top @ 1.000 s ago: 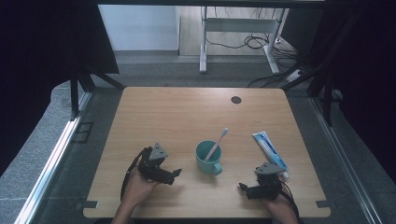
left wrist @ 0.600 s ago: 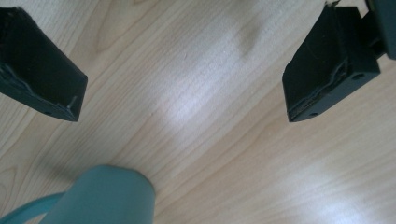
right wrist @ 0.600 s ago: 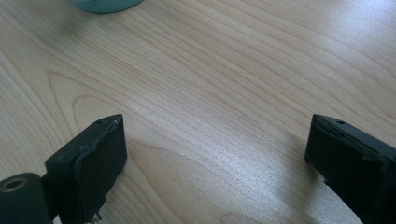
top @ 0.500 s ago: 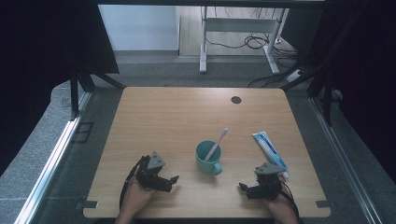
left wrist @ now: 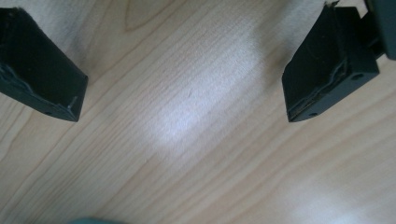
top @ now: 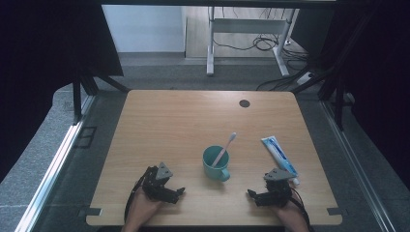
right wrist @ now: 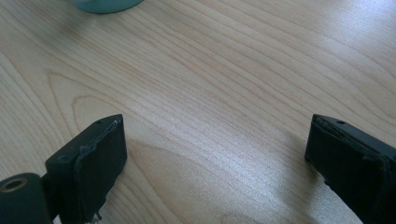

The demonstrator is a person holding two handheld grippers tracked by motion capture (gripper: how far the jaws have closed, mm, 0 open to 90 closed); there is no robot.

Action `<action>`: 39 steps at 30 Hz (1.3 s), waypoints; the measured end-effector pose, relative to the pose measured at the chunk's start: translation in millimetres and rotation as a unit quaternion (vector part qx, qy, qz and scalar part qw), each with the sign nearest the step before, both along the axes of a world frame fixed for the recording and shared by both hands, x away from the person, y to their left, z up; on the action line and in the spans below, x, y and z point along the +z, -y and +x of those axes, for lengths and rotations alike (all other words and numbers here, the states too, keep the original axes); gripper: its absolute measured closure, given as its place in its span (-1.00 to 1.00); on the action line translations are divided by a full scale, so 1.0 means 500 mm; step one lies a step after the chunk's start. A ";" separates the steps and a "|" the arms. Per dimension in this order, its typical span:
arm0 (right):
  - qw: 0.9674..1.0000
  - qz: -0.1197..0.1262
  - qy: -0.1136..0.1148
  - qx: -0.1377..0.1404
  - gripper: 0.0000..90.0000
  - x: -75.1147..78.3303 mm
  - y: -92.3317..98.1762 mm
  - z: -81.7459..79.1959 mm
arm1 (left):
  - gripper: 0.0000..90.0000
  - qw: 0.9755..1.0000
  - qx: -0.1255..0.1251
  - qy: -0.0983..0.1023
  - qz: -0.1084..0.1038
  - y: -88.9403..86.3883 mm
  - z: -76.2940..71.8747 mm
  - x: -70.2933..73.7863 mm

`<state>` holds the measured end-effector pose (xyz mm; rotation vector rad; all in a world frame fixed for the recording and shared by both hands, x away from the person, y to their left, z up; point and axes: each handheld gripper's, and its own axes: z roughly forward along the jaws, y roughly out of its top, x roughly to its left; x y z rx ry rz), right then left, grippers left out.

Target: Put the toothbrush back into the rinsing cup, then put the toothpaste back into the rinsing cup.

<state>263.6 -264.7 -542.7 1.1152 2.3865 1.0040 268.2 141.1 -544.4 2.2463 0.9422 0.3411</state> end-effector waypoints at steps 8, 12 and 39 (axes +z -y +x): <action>1.000 0.000 0.000 0.004 -0.91 0.000 0.000 0.000 | -0.96 1.000 0.009 -0.005 -0.005 -0.003 0.002 -0.001; 1.000 -0.005 -0.001 0.012 -0.97 -0.001 -0.001 0.000 | -0.96 1.000 0.011 -0.004 -0.005 -0.003 0.002 -0.001; 0.999 -0.007 0.030 -0.015 -1.00 0.054 0.032 -0.002 | -0.95 1.000 0.020 -0.004 -0.006 -0.003 0.003 -0.001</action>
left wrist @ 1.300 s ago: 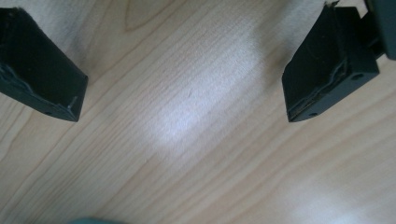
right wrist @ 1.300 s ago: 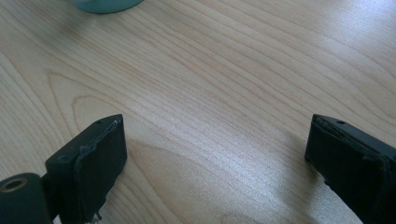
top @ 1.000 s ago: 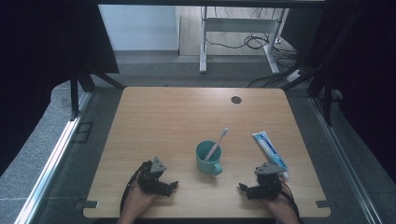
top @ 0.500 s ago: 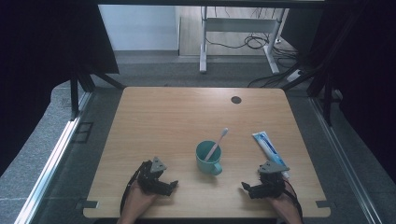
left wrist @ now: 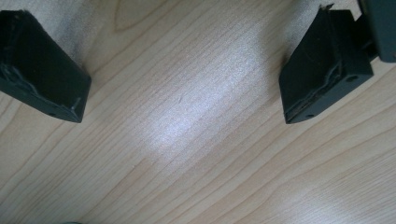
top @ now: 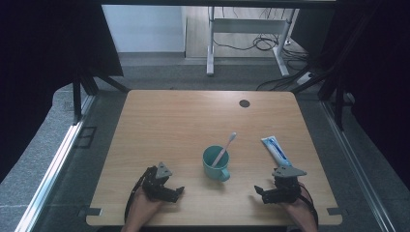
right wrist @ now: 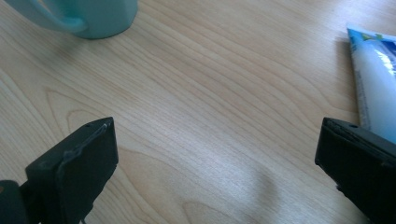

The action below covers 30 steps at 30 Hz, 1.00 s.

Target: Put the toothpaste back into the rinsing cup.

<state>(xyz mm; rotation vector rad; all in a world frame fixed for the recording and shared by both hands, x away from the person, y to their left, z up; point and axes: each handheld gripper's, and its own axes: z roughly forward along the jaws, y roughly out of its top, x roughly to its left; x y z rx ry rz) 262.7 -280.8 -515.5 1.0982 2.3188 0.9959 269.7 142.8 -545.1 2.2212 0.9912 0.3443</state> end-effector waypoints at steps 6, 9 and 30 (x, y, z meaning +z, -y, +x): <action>1.000 -0.002 0.008 -0.008 -1.00 0.015 0.012 -0.001 | -0.94 1.000 0.002 0.000 0.000 0.000 0.000 0.000; 1.000 -0.004 0.010 -0.016 -1.00 0.023 0.022 0.000 | -0.94 1.000 0.002 0.000 0.000 -0.001 0.000 0.000; 0.994 0.024 -0.033 -0.098 -1.00 0.043 0.106 0.035 | -0.94 1.000 0.002 0.000 0.001 -0.001 0.000 0.000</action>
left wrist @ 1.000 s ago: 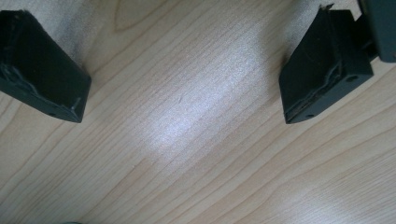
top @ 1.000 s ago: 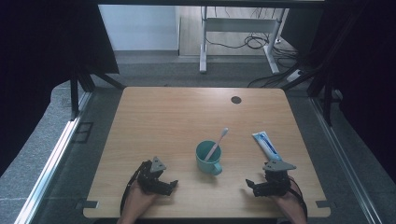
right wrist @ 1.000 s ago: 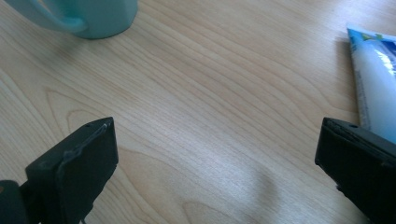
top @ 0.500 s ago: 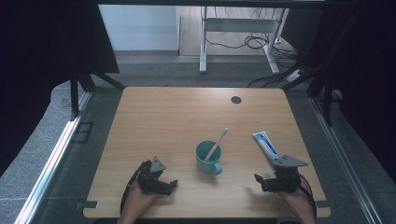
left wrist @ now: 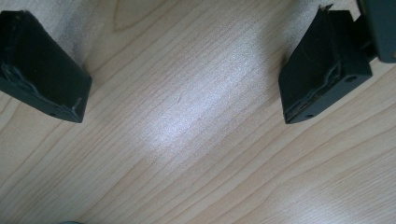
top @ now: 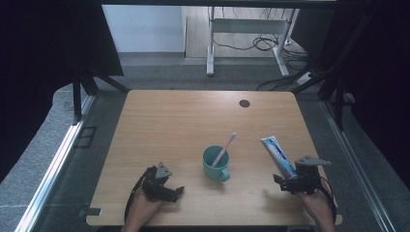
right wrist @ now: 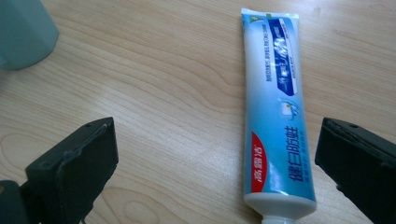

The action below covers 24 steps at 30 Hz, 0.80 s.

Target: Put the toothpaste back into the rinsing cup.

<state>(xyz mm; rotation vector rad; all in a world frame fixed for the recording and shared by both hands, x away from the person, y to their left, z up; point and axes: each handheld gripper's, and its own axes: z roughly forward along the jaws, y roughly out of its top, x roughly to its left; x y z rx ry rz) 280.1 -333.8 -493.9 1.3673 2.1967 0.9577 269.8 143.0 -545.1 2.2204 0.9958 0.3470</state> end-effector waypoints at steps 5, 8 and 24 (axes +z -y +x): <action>1.000 -0.002 -0.019 -0.007 -1.00 0.001 0.010 0.012 | -0.94 1.000 0.000 0.000 0.000 0.000 0.000 0.000; 0.999 -0.008 -0.032 -0.007 -1.00 0.003 0.011 0.019 | -0.94 1.000 0.000 0.000 0.000 0.000 0.000 0.000; 0.996 -0.040 -0.078 -0.024 -0.80 -0.006 0.025 0.065 | -0.94 1.000 0.000 0.000 0.000 0.000 0.000 0.000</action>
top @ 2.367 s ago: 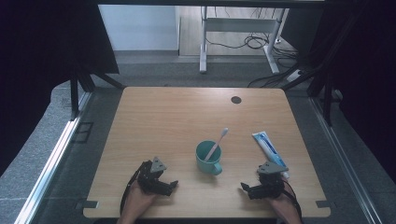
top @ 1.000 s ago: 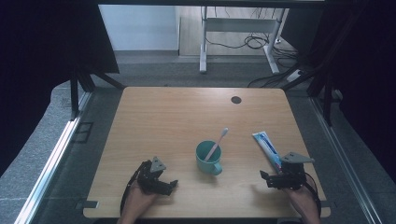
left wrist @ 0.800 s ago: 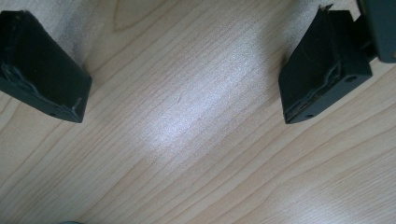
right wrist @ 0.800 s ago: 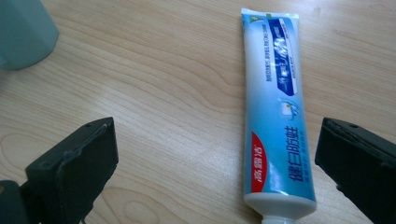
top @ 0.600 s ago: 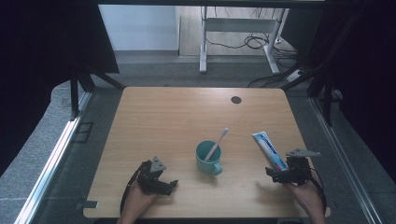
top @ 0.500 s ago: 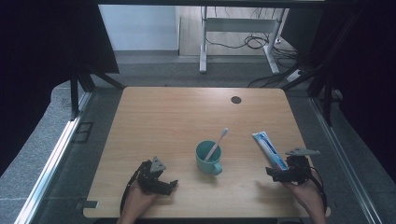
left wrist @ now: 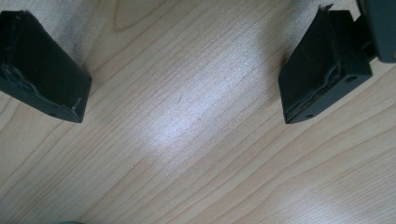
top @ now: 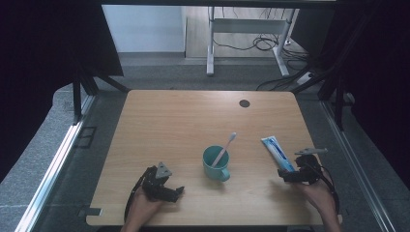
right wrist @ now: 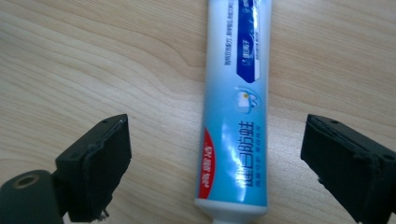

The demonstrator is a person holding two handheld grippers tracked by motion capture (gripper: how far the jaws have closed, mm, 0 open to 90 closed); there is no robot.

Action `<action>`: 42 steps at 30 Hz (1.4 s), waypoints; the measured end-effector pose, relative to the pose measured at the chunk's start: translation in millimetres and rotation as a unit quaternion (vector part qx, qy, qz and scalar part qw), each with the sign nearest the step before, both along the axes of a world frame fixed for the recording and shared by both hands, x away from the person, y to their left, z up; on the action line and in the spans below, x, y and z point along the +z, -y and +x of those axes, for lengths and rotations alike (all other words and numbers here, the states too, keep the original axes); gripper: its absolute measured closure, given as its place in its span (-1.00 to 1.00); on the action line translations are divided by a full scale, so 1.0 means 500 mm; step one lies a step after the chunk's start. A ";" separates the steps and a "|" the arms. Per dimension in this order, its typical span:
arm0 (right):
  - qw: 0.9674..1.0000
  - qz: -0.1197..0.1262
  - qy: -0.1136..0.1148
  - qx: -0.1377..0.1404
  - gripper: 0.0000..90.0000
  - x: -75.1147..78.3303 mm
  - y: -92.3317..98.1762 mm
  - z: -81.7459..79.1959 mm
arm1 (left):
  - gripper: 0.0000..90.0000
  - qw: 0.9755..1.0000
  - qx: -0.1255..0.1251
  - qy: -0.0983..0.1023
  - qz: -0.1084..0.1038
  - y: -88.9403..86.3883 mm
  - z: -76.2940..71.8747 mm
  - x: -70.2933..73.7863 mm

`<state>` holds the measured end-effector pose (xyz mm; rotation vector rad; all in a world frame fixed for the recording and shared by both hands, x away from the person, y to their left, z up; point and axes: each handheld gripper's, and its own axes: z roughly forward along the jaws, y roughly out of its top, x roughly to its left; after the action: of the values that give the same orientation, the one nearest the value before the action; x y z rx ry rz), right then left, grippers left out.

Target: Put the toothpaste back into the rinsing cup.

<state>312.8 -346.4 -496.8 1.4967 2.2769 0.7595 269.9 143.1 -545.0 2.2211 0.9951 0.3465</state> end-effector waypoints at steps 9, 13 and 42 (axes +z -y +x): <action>0.999 -0.006 -0.040 -0.002 -0.71 -0.010 -0.006 0.042 | -0.94 1.000 0.000 0.000 -0.001 0.000 0.000 0.000; 0.998 -0.021 -0.060 0.007 -0.65 -0.011 -0.020 0.061 | -0.94 1.000 0.000 0.000 0.000 0.000 0.000 0.000; 0.971 -0.100 -0.218 0.019 -0.29 0.011 -0.060 0.168 | -0.94 1.000 0.000 -0.001 0.000 0.000 0.000 0.000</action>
<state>396.6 -316.5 -491.4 1.6512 2.6046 0.2086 269.9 143.0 -544.8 2.2217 0.9966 0.3440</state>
